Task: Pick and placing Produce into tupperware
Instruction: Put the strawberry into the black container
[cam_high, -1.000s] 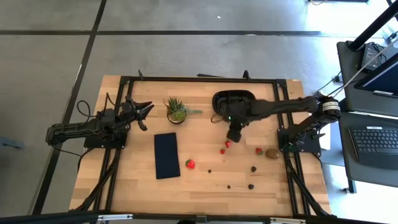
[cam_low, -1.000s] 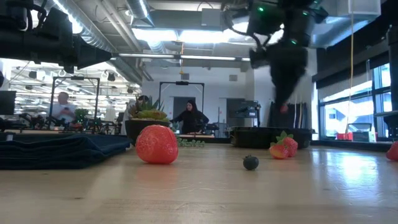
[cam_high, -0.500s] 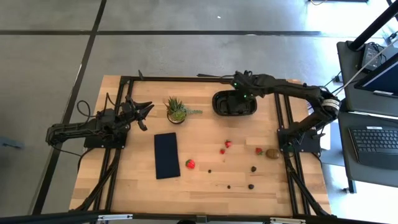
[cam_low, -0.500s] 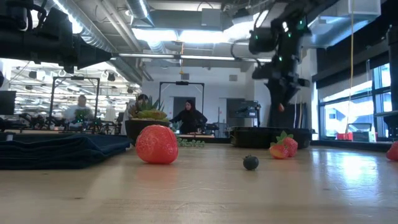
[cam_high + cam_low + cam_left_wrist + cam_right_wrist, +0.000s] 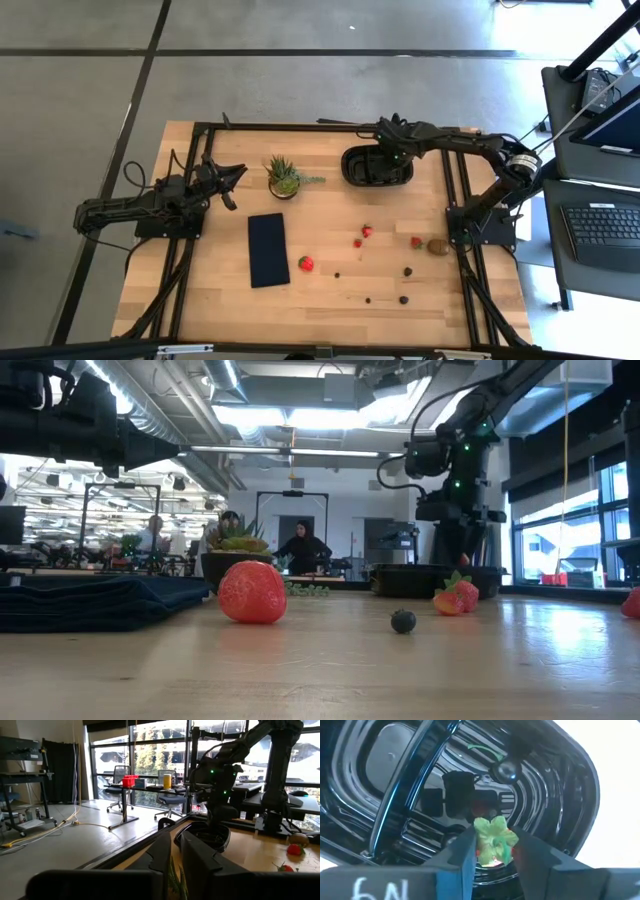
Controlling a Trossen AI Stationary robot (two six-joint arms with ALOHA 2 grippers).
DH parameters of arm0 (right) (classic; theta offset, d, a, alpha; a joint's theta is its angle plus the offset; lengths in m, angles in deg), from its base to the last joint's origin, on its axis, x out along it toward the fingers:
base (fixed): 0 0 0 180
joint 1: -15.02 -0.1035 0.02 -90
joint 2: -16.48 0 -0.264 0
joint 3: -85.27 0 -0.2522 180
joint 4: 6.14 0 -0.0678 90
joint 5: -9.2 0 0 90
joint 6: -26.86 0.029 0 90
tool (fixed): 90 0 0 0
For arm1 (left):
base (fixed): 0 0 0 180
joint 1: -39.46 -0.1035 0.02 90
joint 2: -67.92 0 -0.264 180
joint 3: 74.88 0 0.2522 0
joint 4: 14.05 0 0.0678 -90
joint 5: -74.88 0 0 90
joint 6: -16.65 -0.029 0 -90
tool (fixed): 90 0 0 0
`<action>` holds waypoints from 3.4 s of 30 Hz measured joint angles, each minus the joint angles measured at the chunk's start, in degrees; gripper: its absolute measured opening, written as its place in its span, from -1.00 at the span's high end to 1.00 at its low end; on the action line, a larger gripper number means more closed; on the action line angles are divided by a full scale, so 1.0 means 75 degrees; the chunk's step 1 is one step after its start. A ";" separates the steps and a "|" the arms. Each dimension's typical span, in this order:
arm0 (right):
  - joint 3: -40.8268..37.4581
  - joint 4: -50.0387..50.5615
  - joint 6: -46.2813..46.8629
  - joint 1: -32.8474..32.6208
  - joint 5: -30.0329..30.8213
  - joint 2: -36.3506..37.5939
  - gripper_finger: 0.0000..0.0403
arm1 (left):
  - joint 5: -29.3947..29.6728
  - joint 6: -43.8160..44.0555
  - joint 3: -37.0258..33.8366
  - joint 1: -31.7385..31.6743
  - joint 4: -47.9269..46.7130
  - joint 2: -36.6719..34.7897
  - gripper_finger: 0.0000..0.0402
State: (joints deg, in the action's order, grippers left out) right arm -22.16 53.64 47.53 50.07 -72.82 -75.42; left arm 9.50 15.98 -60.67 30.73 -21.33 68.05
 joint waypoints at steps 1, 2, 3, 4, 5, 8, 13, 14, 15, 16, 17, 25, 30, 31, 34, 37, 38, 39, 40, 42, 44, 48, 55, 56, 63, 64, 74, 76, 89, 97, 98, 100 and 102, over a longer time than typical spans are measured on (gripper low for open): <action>0.0000 0.0000 0.0003 0.0000 -0.0003 0.0000 0.36 | 0.0000 0.0000 0.0002 0.0000 0.0000 0.0001 0.83; 0.0000 0.0001 0.0010 0.0000 -0.0005 0.0000 0.35 | 0.0000 0.0000 0.0001 -0.0001 0.0000 0.0002 0.83; 0.0000 -0.0002 0.0031 0.0000 -0.0003 0.0000 0.33 | 0.0000 0.0000 0.0002 0.0002 0.0000 0.0000 0.84; 0.0000 -0.0015 0.0028 0.0000 -0.0003 0.0000 0.32 | 0.0000 0.0000 0.0002 0.0000 0.0000 0.0000 0.84; 0.0000 -0.0036 -0.0011 0.0000 -0.0004 0.0000 0.31 | 0.0000 0.0000 0.0002 0.0000 0.0000 0.0000 0.85; 0.0000 -0.0067 -0.0118 0.0000 -0.0006 0.0000 0.25 | 0.0000 0.0000 0.0002 0.0002 0.0000 -0.0001 0.86; 0.0000 -0.0067 -0.0195 0.0000 -0.0006 0.0000 0.05 | 0.0000 0.0000 0.0000 0.0000 0.0001 -0.0001 0.84; 0.0000 -0.0069 -0.0195 0.0000 -0.0006 0.0000 0.00 | 0.0000 0.0000 0.0001 -0.0001 0.0000 -0.0001 0.82; 0.0000 -0.0071 -0.0198 0.0000 -0.0006 0.0000 -0.06 | 0.0000 0.0000 0.0000 0.0001 0.0000 0.0000 0.81; 0.0003 -0.0067 -0.0195 0.0000 -0.0006 0.0000 -0.12 | 0.0000 0.0000 0.0002 0.0000 0.0000 0.0002 0.80; 0.0034 -0.0007 -0.0192 0.0000 -0.0006 -0.0001 -0.18 | 0.0000 0.0000 -0.0001 -0.0001 0.0000 -0.0001 0.79; 0.0953 0.1917 0.0201 -0.0495 -0.0212 0.0015 -0.39 | 0.0000 0.0000 -0.0001 -0.0001 0.0000 -0.0001 0.69; 0.1051 0.3050 0.0484 -0.1159 -0.0290 0.0023 -0.39 | 0.0002 0.0000 0.0000 0.0000 0.0000 0.0001 0.64; 0.1028 0.3242 0.0689 -0.1319 -0.0303 0.0023 -0.39 | 0.0002 0.0000 0.0001 -0.0001 0.0000 0.0000 0.63; 0.0943 0.3975 0.1142 -0.1857 -0.0481 0.0023 -0.39 | 0.0002 0.0000 0.0001 -0.0001 0.0000 0.0001 0.61; 0.0833 0.4327 0.1235 -0.2486 -0.0651 0.0020 -0.39 | 0.0000 0.0000 0.0002 0.0000 0.0000 -0.0001 0.59; 0.0799 0.4403 0.1226 -0.2719 -0.0720 0.0022 -0.39 | 0.0000 0.0000 0.0002 -0.0001 0.0000 0.0002 0.58; 0.0753 0.4416 0.1215 -0.2952 -0.0760 0.0023 -0.39 | 0.0000 0.0000 0.0002 -0.0001 0.0000 -0.0001 0.58; 0.0708 0.4374 0.1205 -0.3189 -0.0772 0.0023 -0.39 | 0.0001 0.0000 0.0000 0.0000 0.0000 0.0000 0.57; 0.0607 0.4308 0.1203 -0.3644 -0.0806 0.0023 -0.39 | 0.0003 0.0000 0.0002 -0.0001 0.0000 0.0000 0.56; 0.0487 0.4208 0.1247 -0.4068 -0.0935 0.0023 -0.39 | 0.0003 0.0000 0.0001 -0.0001 0.0001 0.0000 0.55; 0.0219 0.3958 0.1867 -0.4757 -0.1420 0.0021 -0.39 | 0.0000 0.0000 -0.0001 -0.0001 0.0000 0.0002 0.54; -0.0395 0.3313 0.2847 -0.5579 -0.1898 0.0020 -0.39 | 0.0002 0.0000 0.0000 0.0000 0.0003 0.0001 0.51; -0.0518 0.3172 0.2842 -0.5659 -0.1902 0.0020 -0.39 | 0.0001 0.0000 0.0001 0.0001 0.0003 0.0000 0.51; -0.1204 0.2295 0.2989 -0.5959 -0.2083 0.0020 -0.39 | 0.0000 0.0003 0.0002 0.0001 0.0003 0.0000 0.57; -0.1282 0.2219 0.3020 -0.5960 -0.2083 0.0020 -0.39 | 0.0000 0.0003 0.0001 -0.0001 0.0005 0.0000 0.59; -0.2082 0.0704 0.3042 -0.5954 -0.2507 0.0031 -0.39 | 0.0000 0.0015 0.0001 0.0000 0.0006 0.0001 0.68; -0.2116 0.0679 0.3082 -0.5951 -0.2518 0.0038 -0.39 | 0.0000 0.0015 0.0001 0.0001 0.0006 0.0001 0.70; -0.2128 0.0834 0.3008 -0.5951 -0.2506 0.0029 -0.39 | 0.0000 0.0009 0.0002 0.0000 0.0006 0.0001 0.81; -0.2133 0.0978 0.3003 -0.5951 -0.2545 0.0023 -0.39 | 0.0001 0.0006 0.0000 0.0000 0.0004 0.0001 0.86; -0.2133 0.0987 0.3001 -0.5951 -0.2551 0.0023 -0.39 | 0.0000 0.0006 0.0001 0.0000 0.0004 0.0000 0.87; -0.2136 0.1003 0.2992 -0.5954 -0.2559 0.0023 -0.39 | 0.0000 0.0006 0.0001 0.0002 0.0003 0.0001 0.88; -0.2136 0.1003 0.2982 -0.5954 -0.2567 0.0023 -0.37 | 0.0000 0.0006 -0.0001 0.0002 0.0006 -0.0001 0.89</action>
State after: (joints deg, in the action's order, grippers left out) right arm -38.18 61.16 69.89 5.41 -92.07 -75.24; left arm 9.50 16.02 -60.67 30.75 -21.29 68.04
